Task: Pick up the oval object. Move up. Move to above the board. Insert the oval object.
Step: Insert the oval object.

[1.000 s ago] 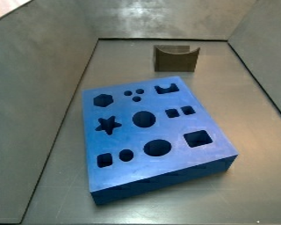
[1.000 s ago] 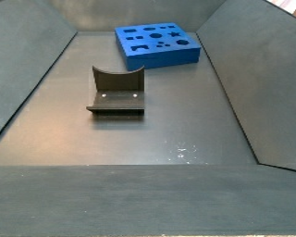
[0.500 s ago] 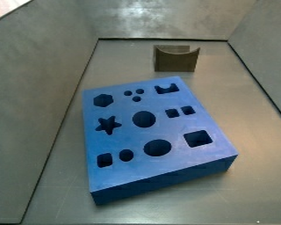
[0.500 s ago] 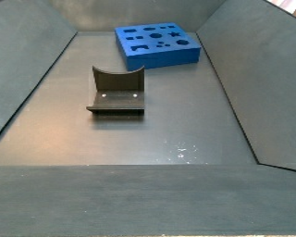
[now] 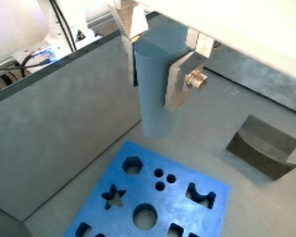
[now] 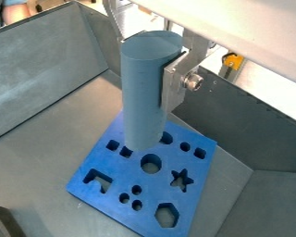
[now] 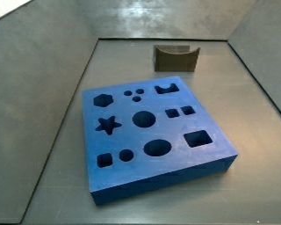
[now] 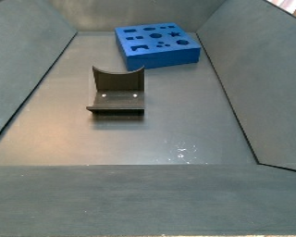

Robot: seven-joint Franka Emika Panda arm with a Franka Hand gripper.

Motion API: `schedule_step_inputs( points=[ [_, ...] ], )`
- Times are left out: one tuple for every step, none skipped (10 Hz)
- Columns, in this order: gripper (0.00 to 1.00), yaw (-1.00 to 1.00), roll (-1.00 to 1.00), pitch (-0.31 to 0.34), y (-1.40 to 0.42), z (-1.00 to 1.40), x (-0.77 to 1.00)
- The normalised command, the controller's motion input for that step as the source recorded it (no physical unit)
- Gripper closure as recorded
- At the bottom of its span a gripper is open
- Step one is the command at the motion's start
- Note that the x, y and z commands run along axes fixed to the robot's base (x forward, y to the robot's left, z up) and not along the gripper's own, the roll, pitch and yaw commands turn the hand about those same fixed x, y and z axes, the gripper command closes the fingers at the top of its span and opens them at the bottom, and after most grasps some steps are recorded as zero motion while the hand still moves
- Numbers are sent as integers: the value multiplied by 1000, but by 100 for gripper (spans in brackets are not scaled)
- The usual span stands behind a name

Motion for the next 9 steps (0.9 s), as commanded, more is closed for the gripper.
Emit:
schedule_step_inputs(
  points=[
    [100,-6,0,0,0,0,0],
    [100,-163,0,0,-29,-29,0],
    [100,-800,0,-53,-220,-231,17],
    [100,-1000,0,-20,0,-351,0],
    [100,-1000,0,-17,0,-357,0],
    [100,-1000,0,0,0,-346,0],
    [100,-1000,0,0,0,-349,0],
    [100,-1000,0,0,0,-360,0],
    [100,-1000,0,-9,0,-466,0]
  ],
)
